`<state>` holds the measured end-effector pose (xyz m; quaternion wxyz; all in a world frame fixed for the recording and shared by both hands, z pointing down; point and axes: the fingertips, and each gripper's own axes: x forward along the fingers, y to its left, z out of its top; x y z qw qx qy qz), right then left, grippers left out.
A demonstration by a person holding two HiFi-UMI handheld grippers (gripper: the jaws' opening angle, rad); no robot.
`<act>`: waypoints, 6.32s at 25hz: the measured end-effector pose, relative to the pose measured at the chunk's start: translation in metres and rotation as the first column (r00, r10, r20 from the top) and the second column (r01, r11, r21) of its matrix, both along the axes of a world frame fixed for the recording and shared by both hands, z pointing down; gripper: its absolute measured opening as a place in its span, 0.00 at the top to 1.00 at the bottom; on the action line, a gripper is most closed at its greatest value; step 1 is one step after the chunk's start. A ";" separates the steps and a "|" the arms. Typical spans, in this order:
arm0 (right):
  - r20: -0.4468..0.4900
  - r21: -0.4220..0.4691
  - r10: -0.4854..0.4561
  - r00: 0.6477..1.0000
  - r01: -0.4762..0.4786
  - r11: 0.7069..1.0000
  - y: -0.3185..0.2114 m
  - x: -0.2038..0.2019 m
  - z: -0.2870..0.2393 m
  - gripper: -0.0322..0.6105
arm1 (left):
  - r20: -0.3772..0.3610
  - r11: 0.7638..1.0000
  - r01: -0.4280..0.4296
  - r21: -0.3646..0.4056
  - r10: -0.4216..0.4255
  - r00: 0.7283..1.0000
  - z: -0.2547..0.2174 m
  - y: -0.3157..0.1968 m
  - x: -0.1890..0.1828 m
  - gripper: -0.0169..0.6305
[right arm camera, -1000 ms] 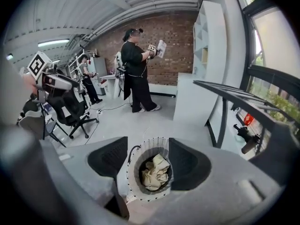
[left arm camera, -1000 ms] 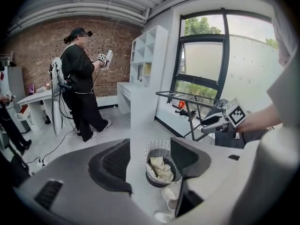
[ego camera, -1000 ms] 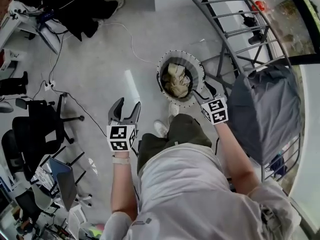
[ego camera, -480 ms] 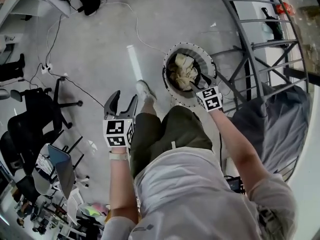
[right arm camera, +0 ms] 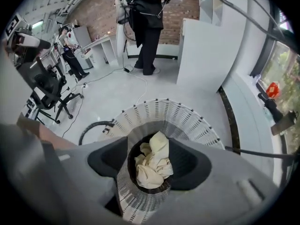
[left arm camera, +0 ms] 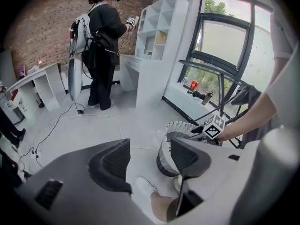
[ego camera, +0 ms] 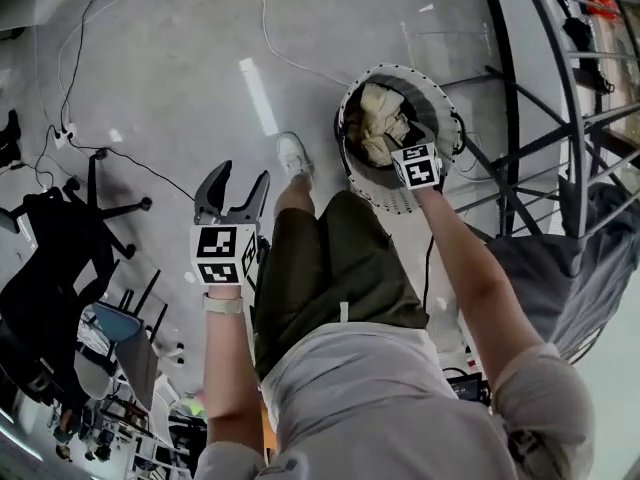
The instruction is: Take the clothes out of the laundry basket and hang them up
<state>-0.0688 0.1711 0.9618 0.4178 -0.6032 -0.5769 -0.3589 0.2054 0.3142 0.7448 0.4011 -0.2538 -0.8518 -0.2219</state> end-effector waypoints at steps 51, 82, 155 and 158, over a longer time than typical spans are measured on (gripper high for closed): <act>0.087 0.148 0.240 0.967 -0.250 0.957 -0.064 -0.047 -0.041 0.92 | 0.078 0.963 -0.247 0.111 0.239 0.968 0.001 0.039 -0.057 0.56; 0.105 -0.675 0.697 0.709 -0.464 0.574 -0.135 -0.106 -0.487 0.92 | 0.182 0.518 -0.852 -0.074 0.847 0.499 -0.148 -0.110 -0.265 0.56; 0.024 -0.878 0.987 -0.162 -0.476 -0.057 -0.211 0.003 -0.641 0.92 | 0.126 0.154 -0.667 -0.729 0.988 0.091 -0.391 0.003 -0.485 0.97; 0.037 -0.879 0.987 -0.158 -0.474 -0.043 -0.206 -0.036 -0.645 0.92 | 0.147 0.167 -0.652 -0.739 0.985 0.085 -0.404 0.013 -0.521 0.97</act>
